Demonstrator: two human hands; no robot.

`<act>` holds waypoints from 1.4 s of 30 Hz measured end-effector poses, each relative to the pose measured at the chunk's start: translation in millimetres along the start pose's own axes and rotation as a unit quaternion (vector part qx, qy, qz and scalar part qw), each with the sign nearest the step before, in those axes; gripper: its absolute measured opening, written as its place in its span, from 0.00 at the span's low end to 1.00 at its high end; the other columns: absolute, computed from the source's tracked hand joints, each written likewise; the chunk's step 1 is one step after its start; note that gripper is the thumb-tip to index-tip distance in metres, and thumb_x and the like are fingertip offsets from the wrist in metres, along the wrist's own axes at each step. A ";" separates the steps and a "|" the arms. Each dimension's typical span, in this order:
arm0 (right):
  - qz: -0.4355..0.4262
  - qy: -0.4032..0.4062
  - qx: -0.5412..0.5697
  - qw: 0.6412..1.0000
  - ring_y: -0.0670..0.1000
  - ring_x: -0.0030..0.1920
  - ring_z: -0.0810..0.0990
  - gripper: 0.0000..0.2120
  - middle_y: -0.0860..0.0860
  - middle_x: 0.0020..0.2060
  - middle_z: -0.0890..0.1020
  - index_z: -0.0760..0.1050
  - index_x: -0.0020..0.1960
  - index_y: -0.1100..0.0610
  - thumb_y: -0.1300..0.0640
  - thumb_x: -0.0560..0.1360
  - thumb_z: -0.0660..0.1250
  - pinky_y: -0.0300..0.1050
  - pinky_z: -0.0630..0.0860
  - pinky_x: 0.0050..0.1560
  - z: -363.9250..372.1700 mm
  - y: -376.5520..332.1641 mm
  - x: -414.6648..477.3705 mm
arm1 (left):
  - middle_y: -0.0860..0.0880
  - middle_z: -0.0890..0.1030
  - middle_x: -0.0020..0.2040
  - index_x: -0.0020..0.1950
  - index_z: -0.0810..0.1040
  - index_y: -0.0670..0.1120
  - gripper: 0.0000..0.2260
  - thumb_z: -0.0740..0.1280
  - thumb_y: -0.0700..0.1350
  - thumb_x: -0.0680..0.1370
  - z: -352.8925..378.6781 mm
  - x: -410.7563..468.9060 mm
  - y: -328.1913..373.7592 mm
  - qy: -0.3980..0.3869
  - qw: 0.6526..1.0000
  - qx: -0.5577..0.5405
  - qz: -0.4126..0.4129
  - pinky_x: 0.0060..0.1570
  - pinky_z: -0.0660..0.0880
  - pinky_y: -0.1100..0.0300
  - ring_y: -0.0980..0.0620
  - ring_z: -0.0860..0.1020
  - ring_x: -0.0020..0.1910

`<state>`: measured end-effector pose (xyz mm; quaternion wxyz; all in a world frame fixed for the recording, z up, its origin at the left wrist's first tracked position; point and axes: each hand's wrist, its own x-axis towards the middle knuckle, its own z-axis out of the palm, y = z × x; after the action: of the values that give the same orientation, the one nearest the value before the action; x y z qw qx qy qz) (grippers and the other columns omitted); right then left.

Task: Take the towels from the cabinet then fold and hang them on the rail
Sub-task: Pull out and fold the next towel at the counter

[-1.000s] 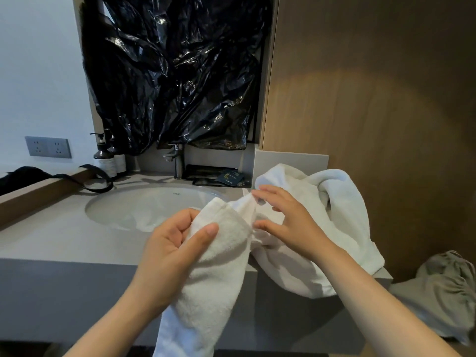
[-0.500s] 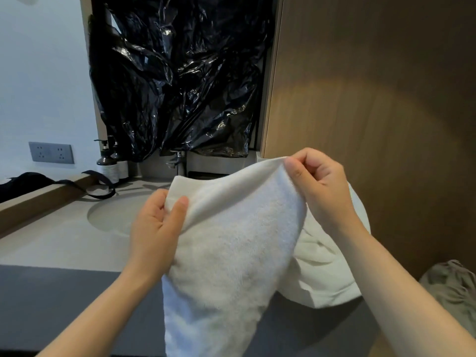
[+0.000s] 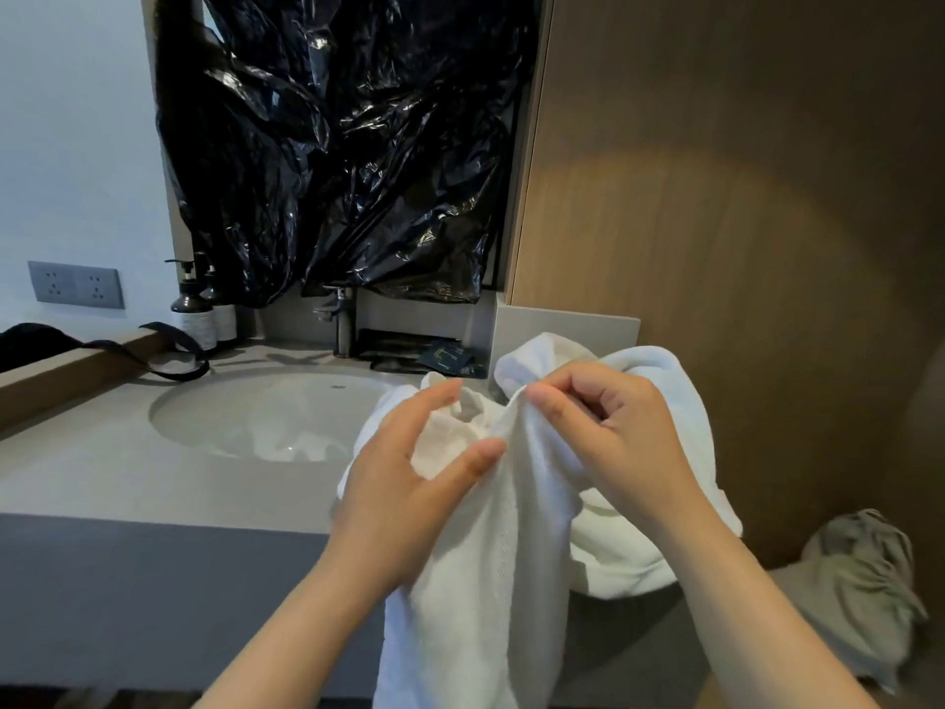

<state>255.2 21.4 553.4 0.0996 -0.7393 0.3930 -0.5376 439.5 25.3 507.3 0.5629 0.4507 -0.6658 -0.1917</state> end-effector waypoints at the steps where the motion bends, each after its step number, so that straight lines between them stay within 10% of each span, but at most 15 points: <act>1: 0.000 -0.005 0.018 1.000 0.48 0.38 0.78 0.08 0.49 0.34 0.81 0.82 0.40 0.54 0.55 0.77 0.69 0.42 0.75 0.39 -0.4 -2.5 1.3 | 0.69 0.79 0.51 0.57 0.77 0.63 0.19 0.71 0.65 0.69 0.0 1.1 3.2 -0.025 0.999 -0.019 0.007 0.50 0.67 0.77 0.72 0.74 0.55; 7: 0.018 -0.036 0.050 0.998 0.55 0.38 0.77 0.09 0.53 0.34 0.81 0.82 0.39 0.51 0.47 0.74 0.71 0.46 0.73 0.36 -10.3 0.7 0.1 | 0.59 0.80 0.34 0.35 0.79 0.53 0.08 0.68 0.54 0.71 -8.2 3.3 12.3 -0.044 0.992 -0.116 0.015 0.38 0.70 0.71 0.61 0.75 0.35; 14: 0.152 -0.157 -0.020 0.976 0.43 0.39 0.79 0.17 0.46 0.34 0.81 0.80 0.37 0.53 0.41 0.73 0.67 0.42 0.74 0.48 -29.5 24.4 -18.3 | 0.56 0.81 0.34 0.36 0.81 0.50 0.12 0.69 0.58 0.67 -35.3 16.6 -14.5 0.054 0.993 -0.089 -0.050 0.40 0.74 0.57 0.55 0.77 0.37; 21: -0.057 -0.060 0.040 0.996 0.50 0.39 0.79 0.10 0.45 0.34 0.80 0.80 0.39 0.52 0.48 0.74 0.68 0.38 0.74 0.37 -19.7 -19.4 -12.1 | 0.60 0.82 0.38 0.38 0.80 0.57 0.07 0.66 0.57 0.71 -28.3 26.0 -28.0 0.044 0.998 0.022 -0.033 0.39 0.70 0.67 0.61 0.78 0.41; 26: -0.061 -0.032 -0.085 0.994 0.48 0.42 0.80 0.08 0.44 0.36 0.82 0.81 0.42 0.54 0.51 0.76 0.70 0.41 0.77 0.42 -11.0 -11.2 -6.6 | 0.61 0.83 0.49 0.47 0.82 0.60 0.05 0.71 0.49 0.75 -25.7 23.8 -20.2 0.035 0.998 0.045 -0.023 0.53 0.76 0.55 0.58 0.79 0.52; 32: -0.014 -0.022 -0.032 0.999 0.47 0.42 0.81 0.04 0.43 0.35 0.83 0.82 0.40 0.53 0.56 0.74 0.73 0.37 0.75 0.44 0.8 -2.1 -13.7 | 0.68 0.80 0.55 0.59 0.81 0.59 0.16 0.70 0.60 0.73 -12.8 4.1 2.9 -0.031 0.998 -0.018 0.046 0.55 0.67 0.78 0.72 0.74 0.58; 39: 0.014 -0.040 0.028 0.999 0.47 0.43 0.82 0.02 0.45 0.38 0.84 0.84 0.41 0.53 0.55 0.73 0.74 0.38 0.77 0.44 -2.2 -5.3 -17.4 | 0.46 0.82 0.42 0.42 0.82 0.47 0.10 0.71 0.52 0.75 -10.2 -2.4 6.3 -0.119 0.987 -0.109 0.000 0.42 0.72 0.63 0.48 0.79 0.42; 42: 0.027 -0.036 0.027 0.999 0.48 0.39 0.79 0.10 0.46 0.35 0.82 0.82 0.39 0.52 0.46 0.72 0.71 0.38 0.76 0.40 -10.5 5.6 -24.0 | 0.47 0.80 0.39 0.38 0.80 0.49 0.09 0.67 0.53 0.72 -12.6 -4.9 6.6 -0.057 0.988 -0.142 -0.013 0.38 0.70 0.61 0.54 0.75 0.36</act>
<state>240.7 37.1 537.2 0.1478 -0.7447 0.3945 -0.5177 448.4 35.9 513.2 0.5802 0.3631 -0.6564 -0.3173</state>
